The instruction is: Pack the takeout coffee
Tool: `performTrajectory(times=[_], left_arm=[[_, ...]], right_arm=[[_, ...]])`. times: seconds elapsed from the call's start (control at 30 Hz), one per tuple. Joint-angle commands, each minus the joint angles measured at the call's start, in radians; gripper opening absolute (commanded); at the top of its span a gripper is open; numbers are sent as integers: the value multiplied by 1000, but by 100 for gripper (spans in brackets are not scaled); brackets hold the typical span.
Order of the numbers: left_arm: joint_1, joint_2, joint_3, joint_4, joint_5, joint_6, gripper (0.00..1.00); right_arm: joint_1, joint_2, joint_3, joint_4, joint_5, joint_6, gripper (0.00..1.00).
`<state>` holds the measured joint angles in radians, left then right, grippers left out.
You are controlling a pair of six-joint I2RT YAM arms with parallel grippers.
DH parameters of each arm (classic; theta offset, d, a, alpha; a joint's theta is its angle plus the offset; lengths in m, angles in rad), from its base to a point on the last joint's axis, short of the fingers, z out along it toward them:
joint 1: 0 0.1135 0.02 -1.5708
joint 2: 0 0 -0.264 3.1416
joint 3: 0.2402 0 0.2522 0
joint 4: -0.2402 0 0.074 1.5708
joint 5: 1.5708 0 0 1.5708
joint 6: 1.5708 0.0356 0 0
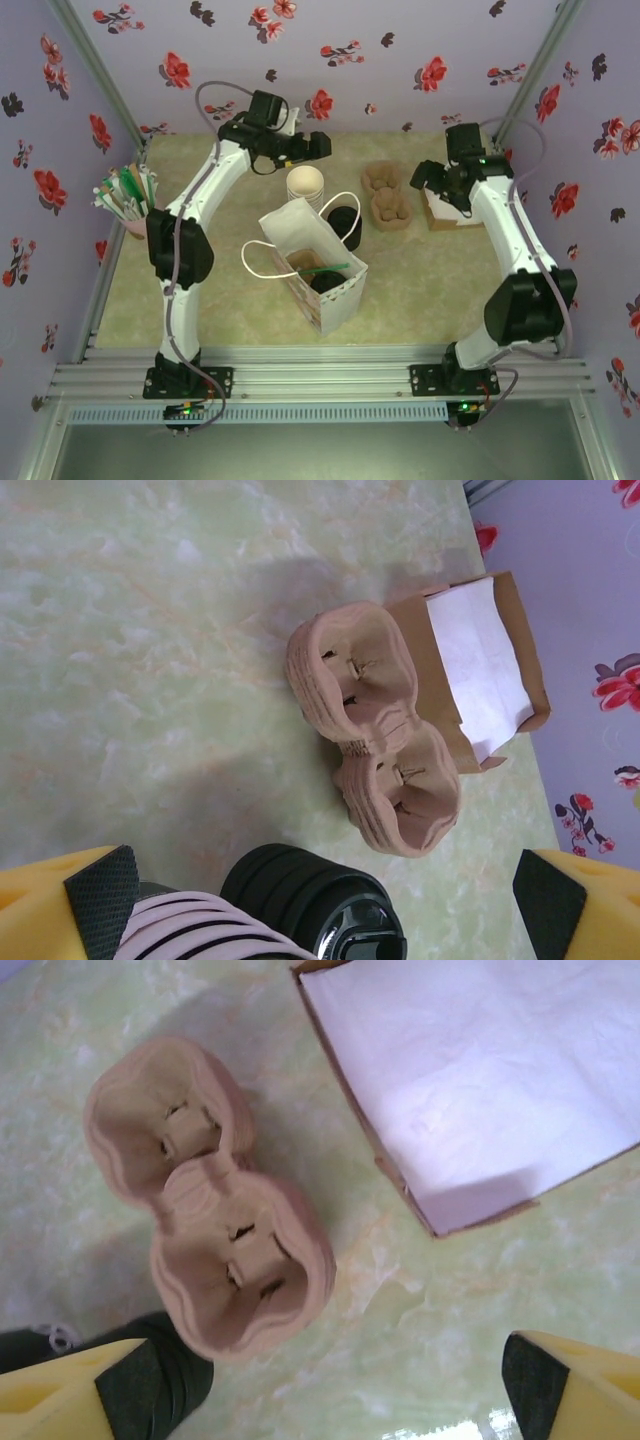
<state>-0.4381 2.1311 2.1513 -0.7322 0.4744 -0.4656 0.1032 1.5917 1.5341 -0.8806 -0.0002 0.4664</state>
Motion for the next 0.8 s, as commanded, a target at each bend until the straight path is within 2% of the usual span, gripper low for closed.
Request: performTrajectory(times=[0.0, 0.13, 0.4, 0.6, 0.77], left_arm=[[-1, 27, 42, -41, 15, 48, 99], [-5, 33, 36, -49, 16, 60, 99], [-31, 33, 36, -63, 15, 91, 99], [-47, 46, 48, -70, 16, 108, 99], [-54, 55, 58, -79, 16, 116, 99]], right_arm=[[-28, 86, 67, -5, 18, -115, 84], [-75, 198, 156, -40, 28, -176, 74], [-160, 385, 286, -97, 60, -266, 66], [-211, 524, 379, -129, 66, -322, 52], [-224, 602, 436, -126, 44, -354, 50]])
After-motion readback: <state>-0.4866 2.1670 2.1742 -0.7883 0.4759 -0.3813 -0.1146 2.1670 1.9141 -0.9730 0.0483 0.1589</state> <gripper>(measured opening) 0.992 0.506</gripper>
